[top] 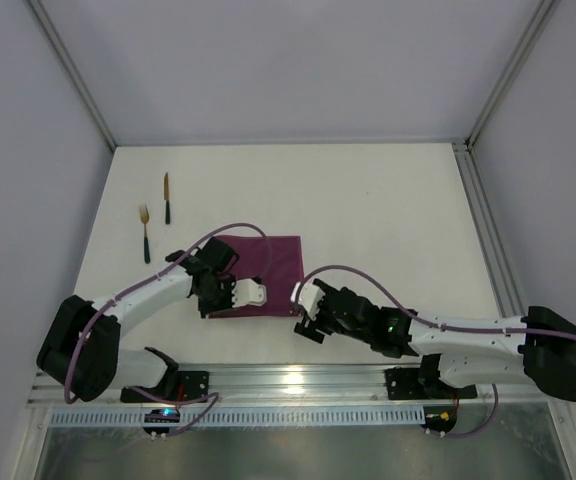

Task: Fold the napkin into a case and place the utensils inside
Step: Pick up the lower triangle-folded napkin from the center of the board.

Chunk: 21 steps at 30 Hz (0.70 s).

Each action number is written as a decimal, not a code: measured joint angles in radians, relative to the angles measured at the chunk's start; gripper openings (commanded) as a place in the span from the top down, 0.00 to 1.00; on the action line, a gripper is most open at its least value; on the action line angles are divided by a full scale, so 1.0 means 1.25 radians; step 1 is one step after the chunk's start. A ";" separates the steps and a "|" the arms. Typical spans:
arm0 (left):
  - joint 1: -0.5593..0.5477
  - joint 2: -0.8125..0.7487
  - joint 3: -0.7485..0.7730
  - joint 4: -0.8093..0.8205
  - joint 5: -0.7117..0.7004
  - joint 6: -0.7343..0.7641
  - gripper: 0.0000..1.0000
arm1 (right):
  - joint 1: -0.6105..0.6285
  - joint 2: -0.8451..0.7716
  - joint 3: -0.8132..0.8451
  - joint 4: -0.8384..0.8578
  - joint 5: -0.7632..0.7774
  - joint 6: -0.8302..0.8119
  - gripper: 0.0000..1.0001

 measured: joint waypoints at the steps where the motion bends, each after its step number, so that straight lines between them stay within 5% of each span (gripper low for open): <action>1: 0.000 0.005 -0.001 0.000 0.002 -0.001 0.91 | -0.025 -0.006 0.002 0.001 -0.011 0.038 0.24; 9: 0.000 0.012 -0.012 0.007 0.006 -0.008 0.65 | -0.310 0.011 0.052 -0.047 -0.181 0.508 0.35; 14: 0.000 0.012 -0.012 0.008 0.010 -0.018 0.54 | -0.318 0.118 0.057 -0.065 -0.257 0.731 0.34; 21: -0.012 -0.031 -0.012 -0.009 0.031 -0.038 0.51 | -0.321 0.220 0.060 -0.044 -0.300 0.852 0.37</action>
